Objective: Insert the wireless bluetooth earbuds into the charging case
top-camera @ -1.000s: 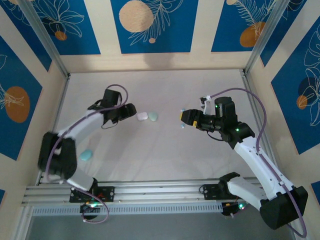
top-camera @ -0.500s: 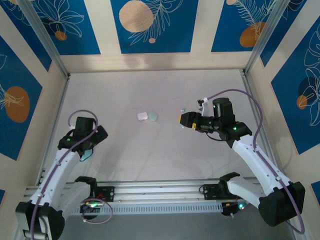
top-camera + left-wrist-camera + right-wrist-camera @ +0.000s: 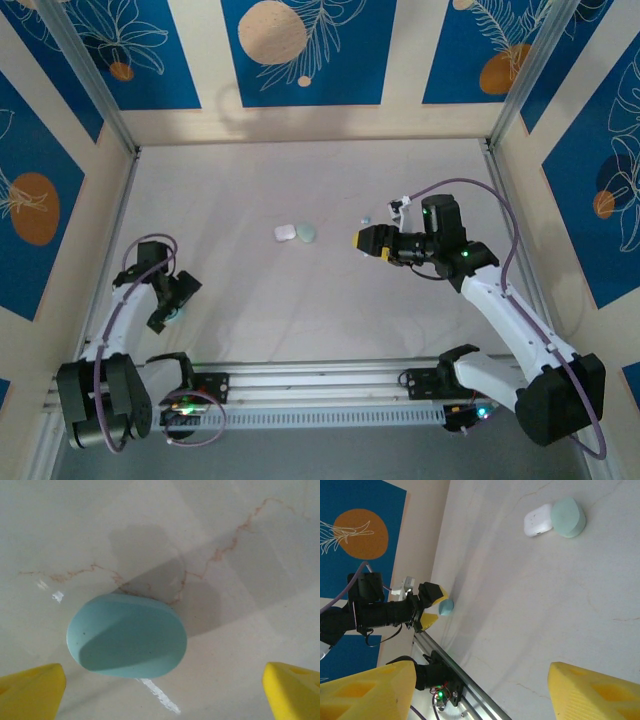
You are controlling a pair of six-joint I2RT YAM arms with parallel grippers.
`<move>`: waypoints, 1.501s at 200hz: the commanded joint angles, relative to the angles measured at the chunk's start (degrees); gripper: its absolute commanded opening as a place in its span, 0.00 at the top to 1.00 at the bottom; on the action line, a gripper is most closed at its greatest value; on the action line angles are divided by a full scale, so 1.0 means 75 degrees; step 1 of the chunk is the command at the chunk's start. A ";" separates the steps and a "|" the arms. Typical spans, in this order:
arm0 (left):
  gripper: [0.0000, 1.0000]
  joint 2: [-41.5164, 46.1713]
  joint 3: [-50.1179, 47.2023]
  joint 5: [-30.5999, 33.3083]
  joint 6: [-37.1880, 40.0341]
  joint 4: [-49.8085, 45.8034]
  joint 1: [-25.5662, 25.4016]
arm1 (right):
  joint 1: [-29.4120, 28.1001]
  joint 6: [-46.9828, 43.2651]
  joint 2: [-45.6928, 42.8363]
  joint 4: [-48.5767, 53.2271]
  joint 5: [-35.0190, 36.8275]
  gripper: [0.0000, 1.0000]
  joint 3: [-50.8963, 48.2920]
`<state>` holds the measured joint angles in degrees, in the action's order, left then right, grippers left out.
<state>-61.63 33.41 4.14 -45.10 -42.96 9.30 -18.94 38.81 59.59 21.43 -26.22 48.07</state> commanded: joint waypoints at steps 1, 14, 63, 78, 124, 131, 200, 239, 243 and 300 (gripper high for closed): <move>0.01 -0.0200 -0.0035 0.0253 -0.0527 -0.0026 0.0163 | 0.0007 -0.0014 0.0049 -0.0043 -0.0231 0.29 -0.0034; 0.03 -0.0321 -0.0055 0.0260 -0.0664 0.0125 0.0214 | 0.0015 -0.0008 0.0063 -0.0025 -0.0231 0.29 -0.0028; 0.08 -0.0927 0.0069 0.0549 -0.0621 0.0452 0.0307 | 0.0015 -0.0040 0.0060 0.0078 -0.0202 0.29 -0.0005; 0.10 -0.1107 0.0082 0.0555 -0.0620 0.0465 0.0325 | 0.0021 -0.0033 0.0066 0.0087 -0.0195 0.29 0.0010; 0.18 -0.1333 -0.0035 0.0619 -0.0389 0.0658 0.0320 | 0.0018 -0.0018 0.0070 0.0119 -0.0195 0.29 0.0025; 0.20 -0.1354 -0.0075 0.0623 -0.0375 0.0687 0.0329 | 0.0017 -0.0018 0.0079 0.0119 -0.0200 0.29 0.0027; 0.31 -0.1431 -0.0160 0.0459 0.0065 0.0883 0.0320 | 0.0013 0.0040 0.0047 0.0189 -0.0231 0.29 0.0067; 0.35 -0.1368 -0.0086 -0.0044 0.0501 0.0903 0.0310 | 0.0009 0.0029 0.0036 0.0266 -0.0198 0.29 0.0027; 0.36 -0.1360 -0.0100 -0.0148 0.0568 0.0958 0.0299 | 0.0015 0.0035 0.0035 0.0277 -0.0196 0.29 0.0023; 0.36 -0.1259 -0.0227 -0.0728 0.0482 0.1040 -0.0454 | 0.0007 -0.0076 -0.0076 0.0588 -0.0063 0.29 0.0000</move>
<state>-71.70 32.69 5.52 -41.39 -36.60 9.72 -18.94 39.00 59.83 23.59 -26.37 48.07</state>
